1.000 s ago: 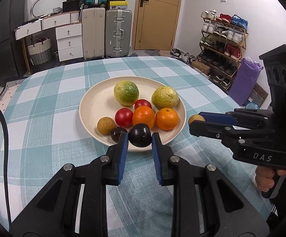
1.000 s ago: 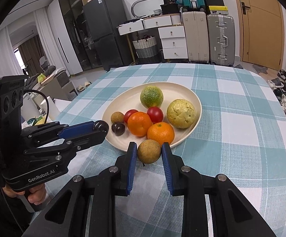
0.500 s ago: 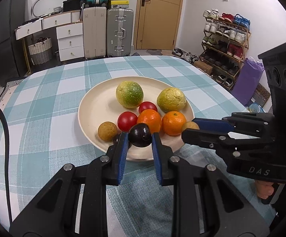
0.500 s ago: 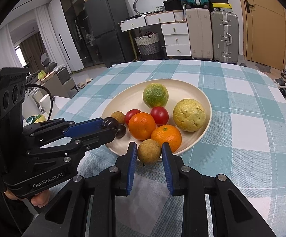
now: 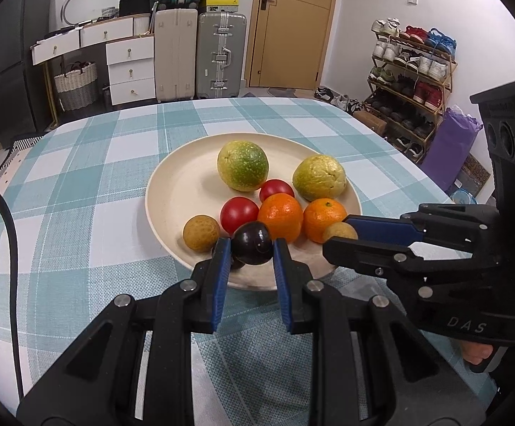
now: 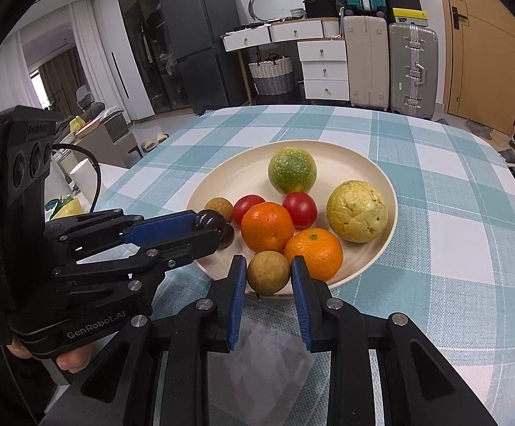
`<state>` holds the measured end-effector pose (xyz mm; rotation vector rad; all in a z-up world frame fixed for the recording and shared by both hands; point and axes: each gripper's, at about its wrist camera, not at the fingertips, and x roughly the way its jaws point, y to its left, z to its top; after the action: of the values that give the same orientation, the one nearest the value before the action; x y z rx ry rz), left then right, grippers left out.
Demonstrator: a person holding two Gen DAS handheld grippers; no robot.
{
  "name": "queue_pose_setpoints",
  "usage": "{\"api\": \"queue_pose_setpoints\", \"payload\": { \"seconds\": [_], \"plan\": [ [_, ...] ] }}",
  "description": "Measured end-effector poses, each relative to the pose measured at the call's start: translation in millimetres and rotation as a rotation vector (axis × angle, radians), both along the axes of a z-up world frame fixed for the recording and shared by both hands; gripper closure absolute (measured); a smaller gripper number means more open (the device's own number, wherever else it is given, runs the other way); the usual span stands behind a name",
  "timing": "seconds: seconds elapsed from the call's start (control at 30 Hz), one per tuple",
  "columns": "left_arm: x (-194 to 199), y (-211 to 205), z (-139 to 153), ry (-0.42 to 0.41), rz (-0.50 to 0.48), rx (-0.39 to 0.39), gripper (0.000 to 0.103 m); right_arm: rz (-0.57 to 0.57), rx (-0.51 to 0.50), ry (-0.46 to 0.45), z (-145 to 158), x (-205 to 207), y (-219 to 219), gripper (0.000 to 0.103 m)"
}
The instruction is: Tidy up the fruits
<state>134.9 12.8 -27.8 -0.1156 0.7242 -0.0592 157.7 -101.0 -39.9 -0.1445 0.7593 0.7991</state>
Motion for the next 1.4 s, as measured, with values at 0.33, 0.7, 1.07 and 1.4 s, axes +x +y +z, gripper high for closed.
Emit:
{"api": "queue_pose_setpoints", "payload": {
  "seconds": [0.33, 0.7, 1.07, 1.4],
  "plan": [
    [1, 0, -1, -0.006, -0.001, 0.010, 0.081, 0.005, -0.012, -0.009, 0, 0, 5, 0.076],
    [1, 0, -1, -0.006, -0.001, 0.003, 0.081, -0.041, -0.007, -0.024, 5, -1, -11, 0.069],
    [-5, -5, 4, -0.021, -0.003, 0.007, 0.078, -0.081, 0.007, -0.019, 4, -1, -26, 0.055],
    [-32, 5, 24, -0.101, 0.051, 0.029, 0.024, -0.095, 0.014, -0.050, 9, -6, -38, 0.028]
  ]
}}
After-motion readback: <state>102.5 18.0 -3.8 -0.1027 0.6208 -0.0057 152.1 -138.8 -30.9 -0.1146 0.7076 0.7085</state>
